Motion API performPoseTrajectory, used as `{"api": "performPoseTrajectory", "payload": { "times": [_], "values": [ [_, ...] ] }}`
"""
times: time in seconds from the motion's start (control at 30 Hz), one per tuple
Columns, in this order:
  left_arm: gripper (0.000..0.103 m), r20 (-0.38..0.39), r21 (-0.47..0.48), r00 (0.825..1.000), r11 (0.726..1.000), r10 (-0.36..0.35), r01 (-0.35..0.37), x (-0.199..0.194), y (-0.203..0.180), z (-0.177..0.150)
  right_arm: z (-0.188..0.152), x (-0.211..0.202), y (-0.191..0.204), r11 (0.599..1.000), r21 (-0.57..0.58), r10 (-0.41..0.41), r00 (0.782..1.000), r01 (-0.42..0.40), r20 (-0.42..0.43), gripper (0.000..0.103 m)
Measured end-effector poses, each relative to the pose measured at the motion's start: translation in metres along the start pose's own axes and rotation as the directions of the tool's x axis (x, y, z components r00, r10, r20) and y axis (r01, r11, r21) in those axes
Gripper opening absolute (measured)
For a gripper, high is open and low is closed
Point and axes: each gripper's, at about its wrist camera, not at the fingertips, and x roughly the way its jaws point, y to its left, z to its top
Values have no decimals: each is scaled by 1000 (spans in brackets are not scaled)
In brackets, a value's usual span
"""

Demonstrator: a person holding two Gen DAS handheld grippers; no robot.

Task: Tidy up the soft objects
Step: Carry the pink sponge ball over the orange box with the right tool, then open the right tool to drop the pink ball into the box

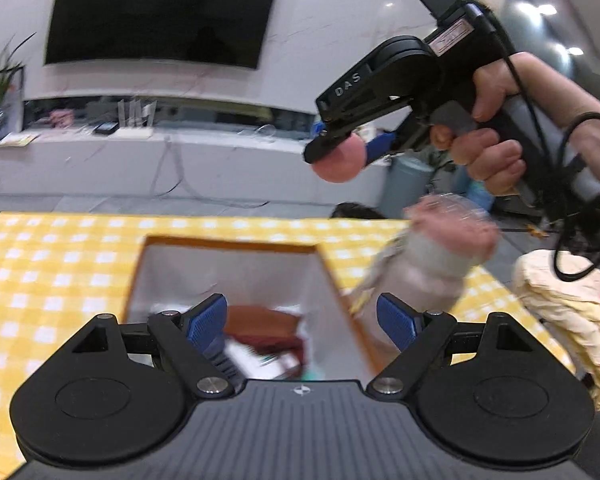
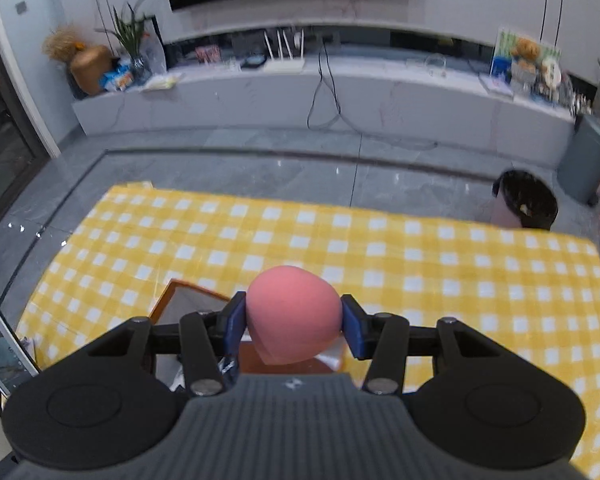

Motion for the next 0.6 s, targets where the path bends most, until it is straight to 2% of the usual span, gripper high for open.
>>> {"api": "performPoseTrajectory", "payload": {
  "times": [0.1,0.33,0.47,0.6],
  "values": [
    [99,-33,-31,999,999,41,-42,3,24,-2,-5,24,20,1000,-12,2,998,-2,-59,49],
    [99,-122,-93,988,990,90,-102,7,52,-6,-24,84,55,993,-84,-97,978,82,-187,49],
    [99,-160,-122,985,989,68,-89,5,57,-12,-39,119,63,981,-134,-172,953,142,-248,49],
    [99,-178,-105,983,992,52,-71,4,55,-17,-44,140,63,978,-134,-194,943,163,-270,49]
  ]
}}
